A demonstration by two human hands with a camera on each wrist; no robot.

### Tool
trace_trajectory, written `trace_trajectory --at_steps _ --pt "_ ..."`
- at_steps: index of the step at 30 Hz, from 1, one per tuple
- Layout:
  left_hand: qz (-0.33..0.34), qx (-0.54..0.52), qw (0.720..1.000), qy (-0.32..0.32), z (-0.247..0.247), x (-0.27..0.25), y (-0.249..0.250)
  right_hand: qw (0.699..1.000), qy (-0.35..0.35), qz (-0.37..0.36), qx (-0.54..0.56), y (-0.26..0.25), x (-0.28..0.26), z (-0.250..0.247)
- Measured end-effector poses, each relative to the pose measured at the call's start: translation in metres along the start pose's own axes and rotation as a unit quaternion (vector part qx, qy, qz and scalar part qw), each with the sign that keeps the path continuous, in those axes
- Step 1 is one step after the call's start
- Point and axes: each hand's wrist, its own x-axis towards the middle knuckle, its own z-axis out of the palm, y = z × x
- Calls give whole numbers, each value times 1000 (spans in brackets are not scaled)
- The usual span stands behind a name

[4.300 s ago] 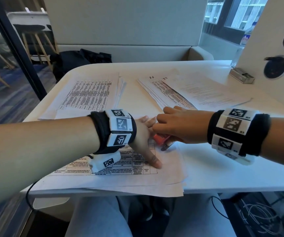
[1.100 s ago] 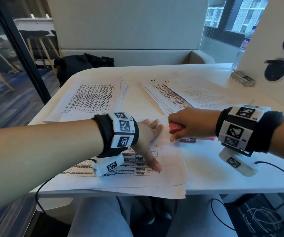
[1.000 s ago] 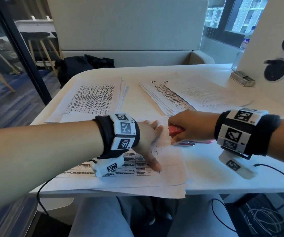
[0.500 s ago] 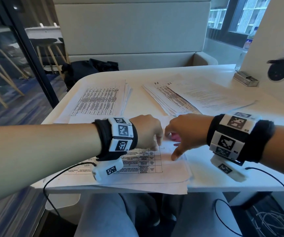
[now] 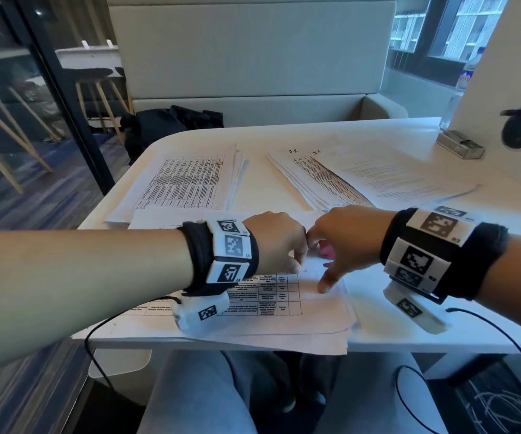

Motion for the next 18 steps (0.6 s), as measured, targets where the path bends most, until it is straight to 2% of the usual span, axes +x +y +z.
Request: trace_trajectory --at_steps 11,18 --pt "24 -4 1000 1 2 0 -1 1000 -2 -1 10 0 0 1" --pt "10 -7 1000 -3 3 3 1 1000 0 6 9 -1 -2 0"
